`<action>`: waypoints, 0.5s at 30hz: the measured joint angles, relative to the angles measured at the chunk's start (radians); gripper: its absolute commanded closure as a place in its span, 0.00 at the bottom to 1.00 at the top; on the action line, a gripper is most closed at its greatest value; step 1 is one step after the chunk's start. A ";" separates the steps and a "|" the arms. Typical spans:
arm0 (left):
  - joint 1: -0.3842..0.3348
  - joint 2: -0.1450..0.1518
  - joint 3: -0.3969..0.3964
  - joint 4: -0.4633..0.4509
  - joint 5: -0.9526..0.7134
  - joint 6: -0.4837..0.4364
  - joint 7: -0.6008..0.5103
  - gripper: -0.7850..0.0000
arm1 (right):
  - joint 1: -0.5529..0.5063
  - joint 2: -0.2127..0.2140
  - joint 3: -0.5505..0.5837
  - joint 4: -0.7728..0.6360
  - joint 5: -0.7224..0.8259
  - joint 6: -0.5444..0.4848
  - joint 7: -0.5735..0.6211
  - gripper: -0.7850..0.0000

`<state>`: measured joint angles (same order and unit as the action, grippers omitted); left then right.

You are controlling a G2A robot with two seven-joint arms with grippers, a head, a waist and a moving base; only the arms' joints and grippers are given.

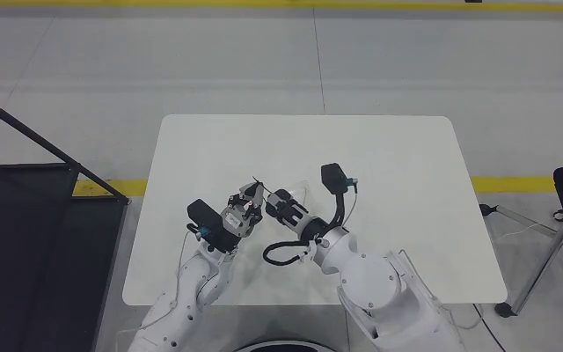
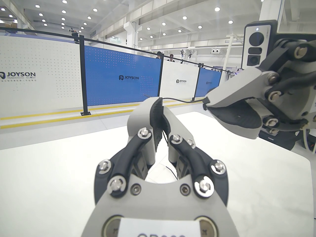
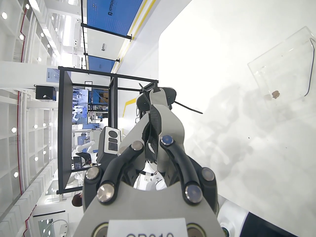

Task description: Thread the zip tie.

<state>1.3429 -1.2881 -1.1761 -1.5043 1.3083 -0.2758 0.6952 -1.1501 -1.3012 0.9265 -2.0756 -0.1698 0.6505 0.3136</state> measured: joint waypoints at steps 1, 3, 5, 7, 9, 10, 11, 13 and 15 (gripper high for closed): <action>0.000 0.000 0.000 0.000 0.000 0.000 0.000 1.00 | 0.000 0.000 0.002 0.000 0.000 0.001 0.001 0.65; 0.000 0.000 0.000 0.000 0.000 0.000 0.000 1.00 | -0.002 -0.001 0.008 -0.003 0.000 0.003 0.004 0.67; 0.000 0.000 0.000 0.000 0.000 0.000 0.000 1.00 | -0.006 -0.001 0.014 -0.006 0.000 0.002 0.006 0.69; 0.000 0.000 0.000 0.000 0.000 0.000 0.000 1.00 | -0.011 -0.001 0.020 -0.010 -0.001 -0.001 0.009 0.71; 0.000 0.000 0.000 0.000 0.000 0.000 0.000 1.00 | -0.016 -0.001 0.023 -0.012 -0.002 -0.003 0.012 0.73; 0.000 0.000 0.000 0.000 0.000 0.000 0.000 1.00 | -0.017 -0.001 0.024 -0.013 -0.003 -0.004 0.013 0.75; 0.000 0.000 0.000 0.000 0.000 0.000 0.000 1.00 | -0.018 -0.002 0.025 -0.013 -0.004 -0.005 0.014 0.78; 0.000 0.000 0.000 0.000 0.000 0.000 0.000 1.00 | -0.019 -0.002 0.026 -0.013 -0.008 -0.005 0.017 0.89; 0.000 0.000 0.000 0.000 0.000 0.000 0.000 1.00 | -0.020 -0.003 0.027 -0.013 -0.010 -0.005 0.019 0.98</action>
<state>1.3429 -1.2881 -1.1761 -1.5043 1.3083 -0.2758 0.6952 -1.1701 -1.3043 0.9531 -2.0890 -0.1802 0.6451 0.3327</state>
